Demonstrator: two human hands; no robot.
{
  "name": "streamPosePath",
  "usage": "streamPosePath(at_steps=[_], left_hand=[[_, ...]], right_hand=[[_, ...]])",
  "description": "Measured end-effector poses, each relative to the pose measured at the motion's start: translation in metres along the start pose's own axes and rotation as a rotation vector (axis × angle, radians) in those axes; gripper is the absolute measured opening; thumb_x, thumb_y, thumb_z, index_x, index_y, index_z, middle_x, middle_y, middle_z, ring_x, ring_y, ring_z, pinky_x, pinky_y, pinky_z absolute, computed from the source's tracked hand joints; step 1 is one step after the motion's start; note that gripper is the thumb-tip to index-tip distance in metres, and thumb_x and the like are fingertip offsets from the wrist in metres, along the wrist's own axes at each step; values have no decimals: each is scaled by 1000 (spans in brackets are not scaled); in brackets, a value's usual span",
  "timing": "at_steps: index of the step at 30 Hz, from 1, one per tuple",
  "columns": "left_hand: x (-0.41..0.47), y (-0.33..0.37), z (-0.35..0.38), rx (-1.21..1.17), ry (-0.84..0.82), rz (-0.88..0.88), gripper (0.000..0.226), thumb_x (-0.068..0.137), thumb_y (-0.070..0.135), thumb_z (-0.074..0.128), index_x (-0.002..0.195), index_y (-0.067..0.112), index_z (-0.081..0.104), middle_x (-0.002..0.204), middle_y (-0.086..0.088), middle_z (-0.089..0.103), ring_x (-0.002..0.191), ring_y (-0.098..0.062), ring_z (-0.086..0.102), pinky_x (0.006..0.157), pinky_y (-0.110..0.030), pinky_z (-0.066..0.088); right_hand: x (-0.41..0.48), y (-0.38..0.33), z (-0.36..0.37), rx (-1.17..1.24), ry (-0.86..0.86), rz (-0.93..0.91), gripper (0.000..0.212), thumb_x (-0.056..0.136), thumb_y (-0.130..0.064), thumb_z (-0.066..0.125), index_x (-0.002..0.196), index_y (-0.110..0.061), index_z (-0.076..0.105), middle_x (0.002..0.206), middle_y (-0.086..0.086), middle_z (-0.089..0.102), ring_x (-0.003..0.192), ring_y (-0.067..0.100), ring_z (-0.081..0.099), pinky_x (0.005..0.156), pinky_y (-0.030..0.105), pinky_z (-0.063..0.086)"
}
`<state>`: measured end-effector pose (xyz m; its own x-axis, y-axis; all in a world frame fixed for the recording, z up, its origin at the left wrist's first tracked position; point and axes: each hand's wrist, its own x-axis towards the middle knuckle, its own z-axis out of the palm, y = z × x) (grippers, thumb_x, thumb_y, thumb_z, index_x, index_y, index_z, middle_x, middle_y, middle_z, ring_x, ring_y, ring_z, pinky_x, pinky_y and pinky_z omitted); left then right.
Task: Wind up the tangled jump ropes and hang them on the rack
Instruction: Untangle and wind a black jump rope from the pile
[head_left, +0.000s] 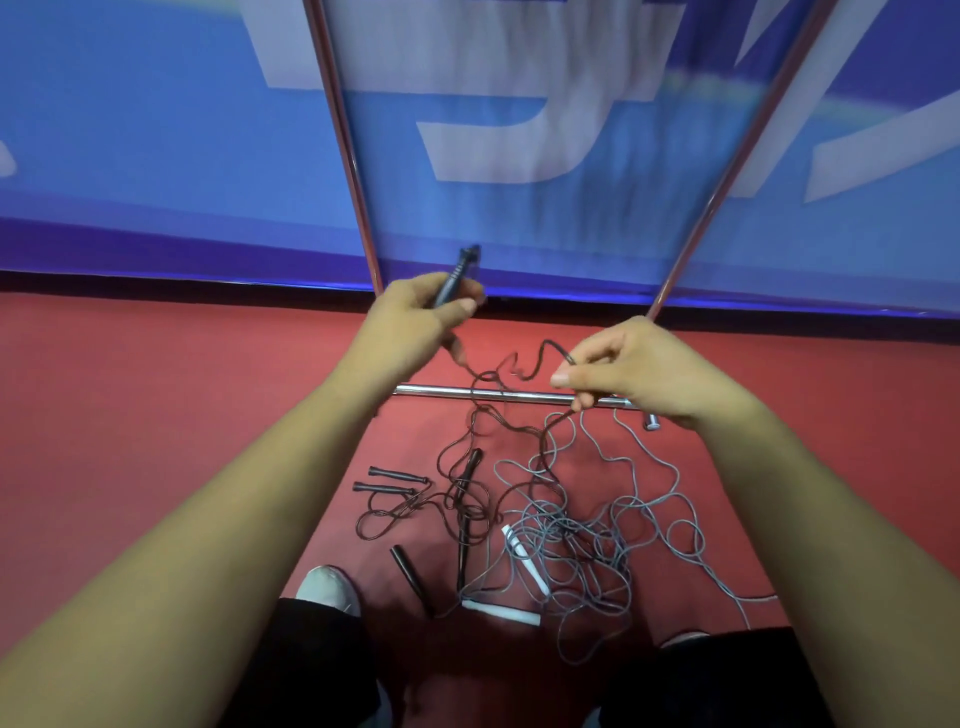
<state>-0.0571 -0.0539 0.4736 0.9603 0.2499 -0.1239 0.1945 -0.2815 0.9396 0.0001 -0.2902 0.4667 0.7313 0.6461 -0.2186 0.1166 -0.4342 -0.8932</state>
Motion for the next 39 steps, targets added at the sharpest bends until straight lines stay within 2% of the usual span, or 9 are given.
streamPosePath(at_steps=[4, 10, 17, 20, 22, 27, 34, 36, 39], left_hand=[[-16, 8, 16, 185, -379, 88, 22, 100, 10, 59, 121, 9, 65, 65, -2, 60, 40, 0, 49, 43, -9, 31], [-16, 9, 15, 128, -441, 93, 11, 99, 17, 61, 96, 6, 62, 53, 15, 44, 44, -2, 33, 44, -15, 26], [-7, 13, 7, -399, -157, 32, 23, 99, 8, 54, 78, 15, 48, 64, -5, 37, 48, -11, 27, 40, -18, 15], [1, 8, -4, -491, -41, 22, 24, 100, 8, 52, 78, 13, 47, 65, -4, 37, 49, -11, 28, 38, -19, 17], [6, 2, -8, -343, 73, -11, 19, 100, 11, 55, 81, 13, 53, 64, -5, 40, 49, -13, 30, 42, -22, 20], [12, -12, -20, 285, 365, 39, 11, 94, 21, 62, 100, 16, 70, 76, 2, 62, 64, -15, 53, 59, -28, 39], [-14, 10, 11, -11, -375, 67, 16, 95, 25, 66, 106, 13, 67, 74, -11, 68, 51, -16, 54, 43, -23, 24], [-16, 11, 14, 89, -434, 80, 15, 97, 26, 64, 92, 12, 63, 57, 7, 56, 45, -8, 43, 43, -22, 24], [-16, 14, 13, -12, -368, 59, 26, 96, 20, 64, 74, 16, 52, 58, 0, 39, 45, -9, 27, 42, -22, 19]], right_hand=[[-1, -13, 7, -29, -11, -48, 18, 85, -23, 77, 73, -10, 75, 58, 13, 64, 59, 13, 53, 61, 25, 41], [-1, -10, 2, 194, 24, -110, 11, 89, -12, 70, 82, -4, 74, 55, 2, 58, 55, 15, 54, 61, 17, 45], [7, 36, -4, -133, -249, 207, 14, 94, -22, 67, 82, -16, 73, 85, 12, 73, 75, 8, 59, 71, 22, 46], [4, 51, -9, -183, -246, 275, 16, 98, -24, 62, 90, -17, 74, 86, -4, 74, 71, 0, 58, 73, 17, 40], [2, 45, -11, -146, -140, 211, 17, 98, -16, 60, 91, -10, 75, 75, -10, 71, 56, -6, 56, 59, 6, 41], [6, 23, -12, 221, 123, 23, 13, 86, -10, 72, 88, 2, 73, 71, 13, 71, 75, 23, 72, 79, 27, 56], [-2, -22, 5, 111, 32, -123, 13, 83, -14, 77, 88, -2, 77, 57, 6, 64, 56, 10, 56, 63, 17, 47], [-1, -23, 4, 109, 66, -156, 19, 85, -20, 76, 84, -1, 74, 56, 5, 61, 57, 12, 53, 63, 17, 43], [0, -14, 2, 114, -78, -71, 11, 88, -13, 71, 82, -4, 70, 64, 7, 64, 61, 11, 58, 66, 17, 46]])
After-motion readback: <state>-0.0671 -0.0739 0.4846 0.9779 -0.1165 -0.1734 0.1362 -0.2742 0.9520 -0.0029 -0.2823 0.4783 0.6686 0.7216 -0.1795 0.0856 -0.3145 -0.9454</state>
